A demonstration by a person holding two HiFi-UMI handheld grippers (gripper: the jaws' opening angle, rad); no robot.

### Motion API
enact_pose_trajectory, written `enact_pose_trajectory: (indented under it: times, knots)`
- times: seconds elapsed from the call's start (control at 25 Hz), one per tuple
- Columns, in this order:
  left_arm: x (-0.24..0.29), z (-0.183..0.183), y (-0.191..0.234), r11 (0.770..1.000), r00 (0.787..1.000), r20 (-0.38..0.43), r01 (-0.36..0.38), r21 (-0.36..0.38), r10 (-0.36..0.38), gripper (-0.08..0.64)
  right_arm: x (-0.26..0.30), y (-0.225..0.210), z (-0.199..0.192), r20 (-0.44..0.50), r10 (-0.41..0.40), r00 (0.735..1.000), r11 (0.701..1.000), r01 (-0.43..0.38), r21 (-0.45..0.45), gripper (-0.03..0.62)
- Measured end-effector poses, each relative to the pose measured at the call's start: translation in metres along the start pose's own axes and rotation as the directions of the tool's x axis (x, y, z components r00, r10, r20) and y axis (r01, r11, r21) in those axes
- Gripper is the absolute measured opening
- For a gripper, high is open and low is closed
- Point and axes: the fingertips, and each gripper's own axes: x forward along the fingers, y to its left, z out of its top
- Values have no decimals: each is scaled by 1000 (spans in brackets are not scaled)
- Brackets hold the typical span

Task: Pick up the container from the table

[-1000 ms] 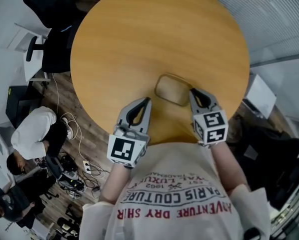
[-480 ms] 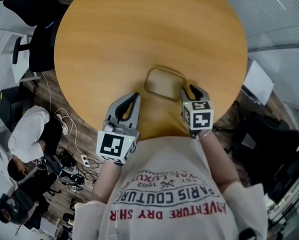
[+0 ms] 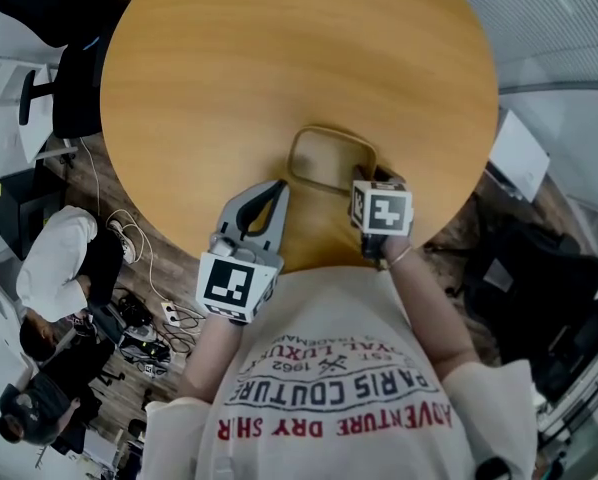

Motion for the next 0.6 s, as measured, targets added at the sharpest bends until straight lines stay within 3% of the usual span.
enact_pose_trajectory:
  times: [0.12, 0.28, 0.6]
  knots:
    - [0, -2, 0, 1000, 1000, -7, 2, 1, -2, 0, 3, 0, -2, -12, 15, 1000, 1000, -15, 19, 110]
    - [1, -2, -4, 998, 1000, -22, 23, 55, -22, 0, 2, -1, -4, -20, 12, 1000, 999, -11, 41, 82]
    - [4, -5, -4, 999, 1000, -15, 8, 44, -8, 0, 2, -4, 0, -10, 32, 999, 999, -32, 37, 8]
